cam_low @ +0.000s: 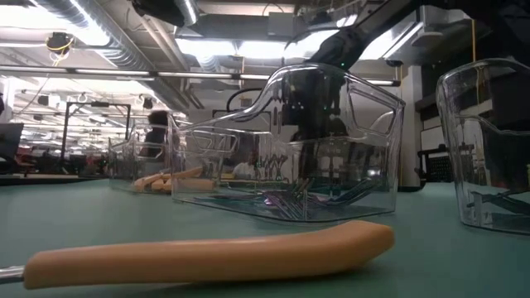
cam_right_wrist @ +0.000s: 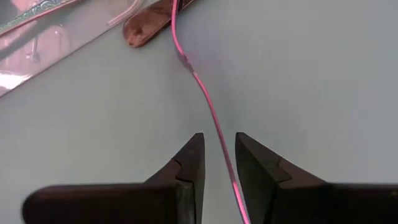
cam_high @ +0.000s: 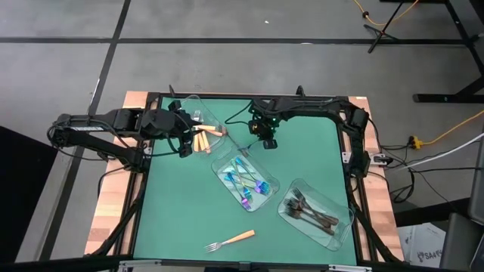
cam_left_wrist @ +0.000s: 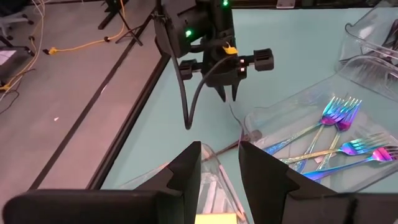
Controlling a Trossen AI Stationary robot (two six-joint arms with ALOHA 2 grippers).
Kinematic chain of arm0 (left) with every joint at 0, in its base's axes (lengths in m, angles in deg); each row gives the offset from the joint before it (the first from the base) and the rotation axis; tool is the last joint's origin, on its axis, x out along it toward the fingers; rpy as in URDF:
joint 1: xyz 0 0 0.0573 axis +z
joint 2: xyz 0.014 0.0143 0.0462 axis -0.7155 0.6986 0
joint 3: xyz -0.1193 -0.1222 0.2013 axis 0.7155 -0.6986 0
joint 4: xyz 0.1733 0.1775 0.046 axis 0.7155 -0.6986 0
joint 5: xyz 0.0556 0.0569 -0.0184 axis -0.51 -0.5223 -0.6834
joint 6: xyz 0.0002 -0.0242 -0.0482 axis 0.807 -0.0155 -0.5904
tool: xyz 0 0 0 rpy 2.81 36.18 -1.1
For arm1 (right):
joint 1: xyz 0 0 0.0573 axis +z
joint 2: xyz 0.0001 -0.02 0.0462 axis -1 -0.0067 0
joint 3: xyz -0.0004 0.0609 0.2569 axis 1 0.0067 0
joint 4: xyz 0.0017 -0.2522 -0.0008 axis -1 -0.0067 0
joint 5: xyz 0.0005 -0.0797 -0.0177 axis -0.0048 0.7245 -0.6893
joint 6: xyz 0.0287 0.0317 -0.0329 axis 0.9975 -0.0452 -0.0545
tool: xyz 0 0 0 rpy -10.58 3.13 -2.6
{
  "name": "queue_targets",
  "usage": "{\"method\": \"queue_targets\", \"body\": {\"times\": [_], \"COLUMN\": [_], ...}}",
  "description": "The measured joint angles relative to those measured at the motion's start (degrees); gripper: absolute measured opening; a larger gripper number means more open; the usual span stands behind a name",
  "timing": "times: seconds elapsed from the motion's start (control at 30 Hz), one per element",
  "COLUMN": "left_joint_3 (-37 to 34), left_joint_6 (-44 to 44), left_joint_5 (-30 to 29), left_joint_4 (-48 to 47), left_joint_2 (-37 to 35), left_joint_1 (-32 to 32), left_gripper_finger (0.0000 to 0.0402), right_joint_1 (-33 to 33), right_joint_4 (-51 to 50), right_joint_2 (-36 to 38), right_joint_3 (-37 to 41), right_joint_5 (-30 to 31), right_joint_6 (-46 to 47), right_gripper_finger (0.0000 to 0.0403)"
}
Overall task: Sort silverware by color (type)
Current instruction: Put the blue fork into the center transparent bin
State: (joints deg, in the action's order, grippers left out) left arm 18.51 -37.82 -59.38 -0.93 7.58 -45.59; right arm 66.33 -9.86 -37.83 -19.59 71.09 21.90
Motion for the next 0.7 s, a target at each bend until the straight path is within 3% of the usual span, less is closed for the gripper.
{"method": "queue_targets", "body": {"times": [0.47,0.7], "left_joint_3": [0.0,0.0], "left_joint_6": [0.0,0.0], "left_joint_5": [0.0,0.0], "left_joint_4": [0.0,0.0], "left_joint_2": [0.0,0.0], "left_joint_1": [0.0,0.0], "left_gripper_finger": [0.0103,0.0103], "right_joint_1": [0.0,0.0], "right_joint_4": [4.8,6.7], "right_joint_2": [0.0,-0.6], "right_joint_3": [4.2,6.0], "right_joint_5": [0.3,5.0], "right_joint_6": [0.0,0.0], "right_gripper_finger": [0.0078,0.0078]}}
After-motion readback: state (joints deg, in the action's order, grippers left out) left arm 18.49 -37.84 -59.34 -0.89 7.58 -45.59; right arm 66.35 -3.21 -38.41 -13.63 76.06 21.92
